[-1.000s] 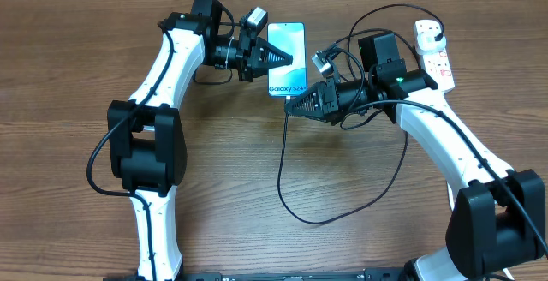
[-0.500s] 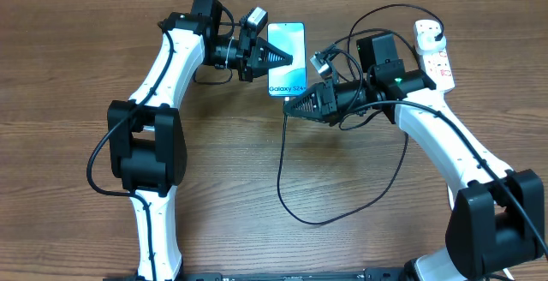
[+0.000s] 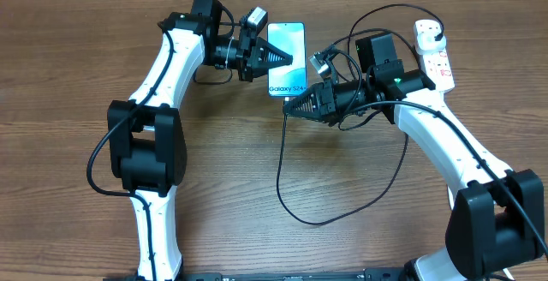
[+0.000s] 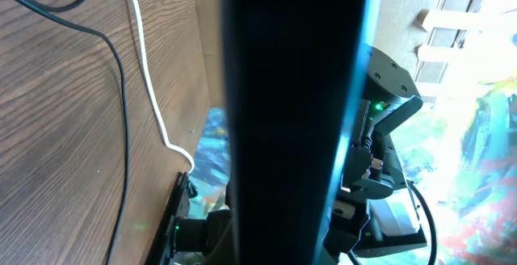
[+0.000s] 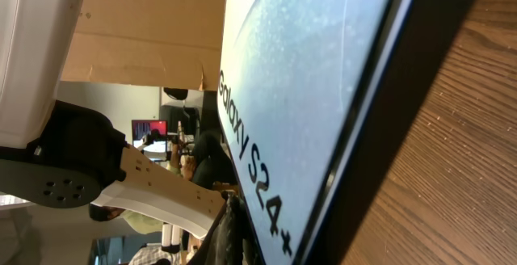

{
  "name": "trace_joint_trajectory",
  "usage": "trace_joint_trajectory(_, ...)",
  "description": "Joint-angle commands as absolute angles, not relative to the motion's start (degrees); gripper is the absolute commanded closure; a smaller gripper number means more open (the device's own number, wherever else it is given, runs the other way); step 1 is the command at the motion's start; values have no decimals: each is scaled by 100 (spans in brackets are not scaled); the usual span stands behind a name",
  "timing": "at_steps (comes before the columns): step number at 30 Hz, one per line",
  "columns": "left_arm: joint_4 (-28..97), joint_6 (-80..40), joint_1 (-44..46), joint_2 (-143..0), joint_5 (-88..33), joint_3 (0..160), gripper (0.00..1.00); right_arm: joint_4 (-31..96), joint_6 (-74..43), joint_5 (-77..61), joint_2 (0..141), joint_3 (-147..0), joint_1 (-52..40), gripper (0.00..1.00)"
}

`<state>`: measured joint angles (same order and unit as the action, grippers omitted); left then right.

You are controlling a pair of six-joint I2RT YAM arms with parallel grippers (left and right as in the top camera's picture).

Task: Plug charger to phone and switch on socket

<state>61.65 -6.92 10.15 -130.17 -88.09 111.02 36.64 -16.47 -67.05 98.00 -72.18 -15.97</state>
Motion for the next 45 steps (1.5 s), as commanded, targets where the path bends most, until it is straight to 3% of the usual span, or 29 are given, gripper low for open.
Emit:
trace_joint_trajectory(1,6147,-637,1033,-12975,-9070,11159,96,3618,-1608,-6696,9813,-7229,-1627,96)
trace_joint_trajectory(45,6147,-508,1109,-12975,-9070,11159,96,3557,-1627,-6866,9813,-7229,-1535,96)
